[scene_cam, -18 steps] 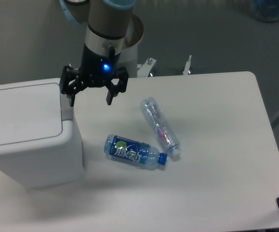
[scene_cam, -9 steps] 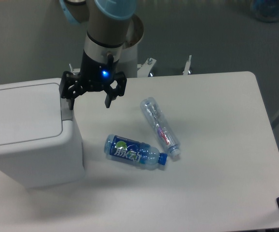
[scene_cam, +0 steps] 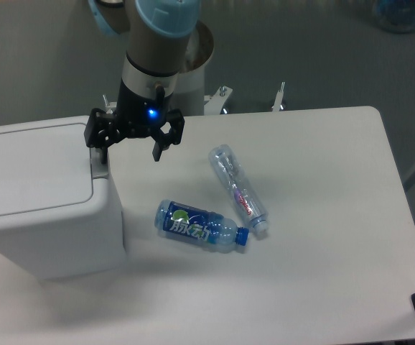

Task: Open the trash can
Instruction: 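Press the gripper on the lid edge to pop the lid open, then lift the gripper up and away from the opened trash can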

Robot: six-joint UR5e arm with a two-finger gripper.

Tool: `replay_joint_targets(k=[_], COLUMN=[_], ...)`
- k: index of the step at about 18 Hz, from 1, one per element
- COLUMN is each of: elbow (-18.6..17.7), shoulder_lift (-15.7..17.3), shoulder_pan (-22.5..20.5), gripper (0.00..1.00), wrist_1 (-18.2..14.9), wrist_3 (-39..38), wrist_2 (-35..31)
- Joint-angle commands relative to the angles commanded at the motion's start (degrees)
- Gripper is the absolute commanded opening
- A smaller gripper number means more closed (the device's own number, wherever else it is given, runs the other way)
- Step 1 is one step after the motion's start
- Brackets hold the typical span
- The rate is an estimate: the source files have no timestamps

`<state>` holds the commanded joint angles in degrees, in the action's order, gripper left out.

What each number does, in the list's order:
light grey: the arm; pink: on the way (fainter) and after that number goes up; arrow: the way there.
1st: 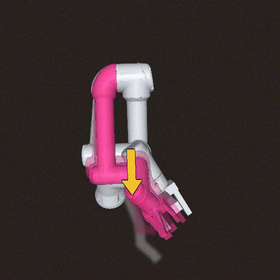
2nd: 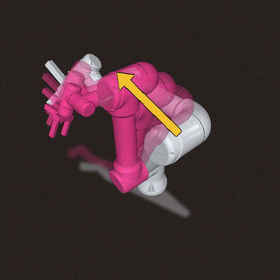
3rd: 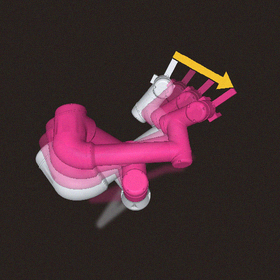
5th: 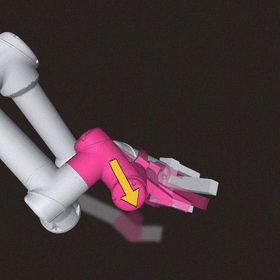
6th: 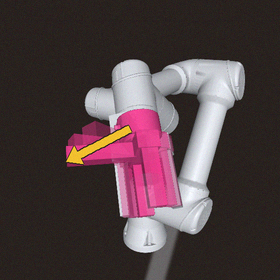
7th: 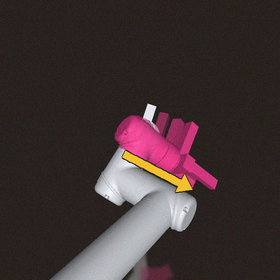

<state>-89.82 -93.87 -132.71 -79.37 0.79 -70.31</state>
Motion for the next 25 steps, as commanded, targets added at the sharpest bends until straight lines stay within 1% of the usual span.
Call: replay_joint_targets(k=[10,12,14,16,17,20,21,25], elbow=[0.26,0.79,1.84,4.56,5.96,9.22,9.75,10.02], shoulder_lift=[-0.62,-0.62,-0.62,-0.53,-0.44,-0.09,0.00,0.09], shoulder_pan=[0.00,0.00,-0.09,-0.61,-1.57,-7.01,-8.77,-19.31], gripper=[1.00,1.00,1.00,1.00,1.00,1.00,1.00,1.00], wrist_1=[0.09,0.09,0.09,0.09,0.09,0.35,0.44,0.53], wrist_3=[0.09,0.09,0.17,0.52,0.61,2.89,4.99,17.19], wrist_2=[-0.26,-0.18,-0.26,-0.35,-0.35,-0.35,-0.35,-0.35])
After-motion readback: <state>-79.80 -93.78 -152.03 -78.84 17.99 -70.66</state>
